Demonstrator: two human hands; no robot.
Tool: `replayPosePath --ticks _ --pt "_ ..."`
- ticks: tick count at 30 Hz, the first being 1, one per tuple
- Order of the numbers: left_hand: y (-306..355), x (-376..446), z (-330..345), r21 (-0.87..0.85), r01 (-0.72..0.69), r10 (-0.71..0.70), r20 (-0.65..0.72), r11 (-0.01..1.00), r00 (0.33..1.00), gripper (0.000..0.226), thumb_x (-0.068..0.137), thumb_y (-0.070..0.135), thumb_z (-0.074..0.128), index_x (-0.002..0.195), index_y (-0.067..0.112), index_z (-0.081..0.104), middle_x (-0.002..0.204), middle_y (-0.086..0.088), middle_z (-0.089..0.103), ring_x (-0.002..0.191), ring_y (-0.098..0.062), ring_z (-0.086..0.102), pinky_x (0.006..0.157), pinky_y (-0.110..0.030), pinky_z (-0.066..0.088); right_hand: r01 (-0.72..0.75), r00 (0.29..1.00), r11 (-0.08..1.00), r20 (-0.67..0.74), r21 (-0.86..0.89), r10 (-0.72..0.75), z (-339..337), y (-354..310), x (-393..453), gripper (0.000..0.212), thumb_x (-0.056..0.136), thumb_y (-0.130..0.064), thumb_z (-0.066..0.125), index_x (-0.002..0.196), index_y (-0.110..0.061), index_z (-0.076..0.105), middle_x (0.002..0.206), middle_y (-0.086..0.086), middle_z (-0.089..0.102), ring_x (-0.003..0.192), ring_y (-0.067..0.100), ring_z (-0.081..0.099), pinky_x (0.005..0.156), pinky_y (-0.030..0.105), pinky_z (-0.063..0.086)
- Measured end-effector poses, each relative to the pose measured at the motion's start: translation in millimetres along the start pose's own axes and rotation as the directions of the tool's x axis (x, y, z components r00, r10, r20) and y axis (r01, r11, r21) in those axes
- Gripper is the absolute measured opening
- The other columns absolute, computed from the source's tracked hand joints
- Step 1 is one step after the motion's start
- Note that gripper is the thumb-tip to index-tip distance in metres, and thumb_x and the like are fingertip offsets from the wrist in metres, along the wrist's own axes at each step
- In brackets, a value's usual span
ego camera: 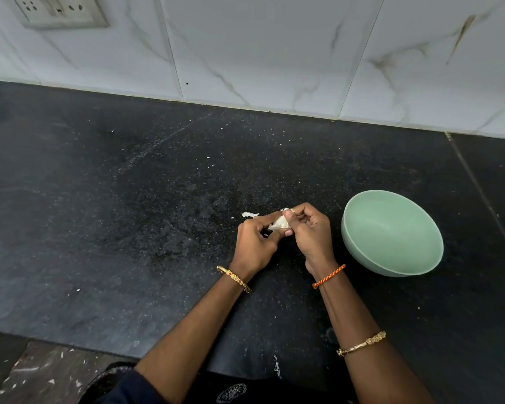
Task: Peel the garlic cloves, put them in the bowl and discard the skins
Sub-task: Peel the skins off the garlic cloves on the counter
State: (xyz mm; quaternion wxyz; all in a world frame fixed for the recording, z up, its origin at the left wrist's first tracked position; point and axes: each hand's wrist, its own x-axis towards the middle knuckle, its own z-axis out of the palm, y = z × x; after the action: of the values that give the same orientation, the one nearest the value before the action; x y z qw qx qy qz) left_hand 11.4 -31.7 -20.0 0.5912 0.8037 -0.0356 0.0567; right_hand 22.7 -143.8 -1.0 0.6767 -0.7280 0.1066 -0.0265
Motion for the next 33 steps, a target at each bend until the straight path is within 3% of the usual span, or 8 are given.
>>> replayPosePath --ticks 6,13,17,20,22,25,29,33 --pt "-2 -1 0 0.02 -0.008 0.008 -0.019 1.0 1.0 0.036 0.081 0.011 0.074 0.116 0.01 0.068 0.109 -0.002 0.071 0.095 -0.006 0.065 0.084 -0.02 0.05 -0.153 0.986 0.983 0.089 0.105 0.144 -4 -9 4 0.021 0.091 0.001 0.058 0.072 -0.009 0.058 0.076 0.006 0.061 0.07 0.012 0.058 0.059 0.021 0.048" --pt "-3 -2 2 0.076 -0.049 0.053 -0.055 0.996 0.997 0.037 0.082 0.011 0.073 0.119 0.01 0.066 0.113 -0.002 0.069 0.1 -0.004 0.062 0.082 -0.003 0.04 -0.327 0.945 0.932 0.056 0.158 0.322 3 -21 10 0.022 0.09 0.0 0.06 0.07 -0.009 0.057 0.075 0.006 0.063 0.069 0.014 0.06 0.055 0.021 0.048" --pt "-3 -2 1 0.037 -0.023 0.024 -0.03 0.999 0.999 0.037 0.084 0.013 0.071 0.121 0.011 0.065 0.112 -0.003 0.07 0.094 0.0 0.064 0.081 -0.01 0.047 -0.293 0.956 0.946 0.037 0.142 0.291 3 -17 8 0.019 0.089 -0.004 0.063 0.071 -0.008 0.059 0.079 0.007 0.066 0.076 0.016 0.062 0.063 0.024 0.051" --pt "-1 3 -6 -0.049 0.095 -0.092 0.066 0.994 0.994 0.035 0.087 0.013 0.068 0.122 0.017 0.064 0.097 -0.009 0.073 0.071 -0.012 0.063 0.059 -0.025 0.055 -0.183 0.983 0.976 0.048 0.122 0.178 -1 -12 3 0.014 0.089 -0.004 0.064 0.075 -0.007 0.063 0.079 0.006 0.067 0.074 0.012 0.065 0.066 0.024 0.056" --pt "2 7 -12 -0.146 0.162 -0.14 0.153 0.976 0.978 0.035 0.088 0.006 0.065 0.121 0.014 0.064 0.099 -0.012 0.073 0.078 -0.019 0.066 0.066 -0.031 0.057 -0.101 0.993 0.99 0.072 0.101 0.094 -4 -10 -1 0.013 0.087 -0.001 0.065 0.077 -0.008 0.065 0.078 0.004 0.068 0.069 0.006 0.067 0.063 0.02 0.055" --pt "6 11 -19 -0.199 0.178 -0.14 0.193 0.964 0.971 0.038 0.084 -0.002 0.066 0.121 0.004 0.062 0.111 -0.009 0.069 0.096 -0.01 0.066 0.09 -0.022 0.052 -0.066 0.992 0.991 0.112 0.12 0.052 -9 -7 -5 0.015 0.084 0.005 0.066 0.082 -0.01 0.069 0.083 0.005 0.071 0.073 0.007 0.069 0.068 0.02 0.056" --pt "4 9 -20 -0.19 0.159 -0.124 0.184 0.969 0.975 0.044 0.079 -0.004 0.071 0.121 0.003 0.061 0.113 -0.005 0.068 0.096 0.001 0.064 0.094 -0.02 0.049 -0.123 0.977 0.99 0.186 0.074 0.107 -17 -12 -6 0.021 0.079 0.006 0.071 0.092 -0.01 0.07 0.088 0.005 0.073 0.082 0.01 0.07 0.078 0.022 0.057" --pt "1 8 -17 -0.17 0.131 -0.104 0.156 0.977 0.982 0.044 0.076 -0.003 0.074 0.118 0.004 0.064 0.115 -0.008 0.068 0.102 -0.006 0.064 0.096 -0.023 0.048 -0.097 0.974 0.988 0.191 -0.117 0.118 -17 -23 -3 0.022 0.075 0.006 0.072 0.088 -0.011 0.072 0.078 -0.004 0.072 0.072 0.002 0.068 0.068 0.013 0.053"
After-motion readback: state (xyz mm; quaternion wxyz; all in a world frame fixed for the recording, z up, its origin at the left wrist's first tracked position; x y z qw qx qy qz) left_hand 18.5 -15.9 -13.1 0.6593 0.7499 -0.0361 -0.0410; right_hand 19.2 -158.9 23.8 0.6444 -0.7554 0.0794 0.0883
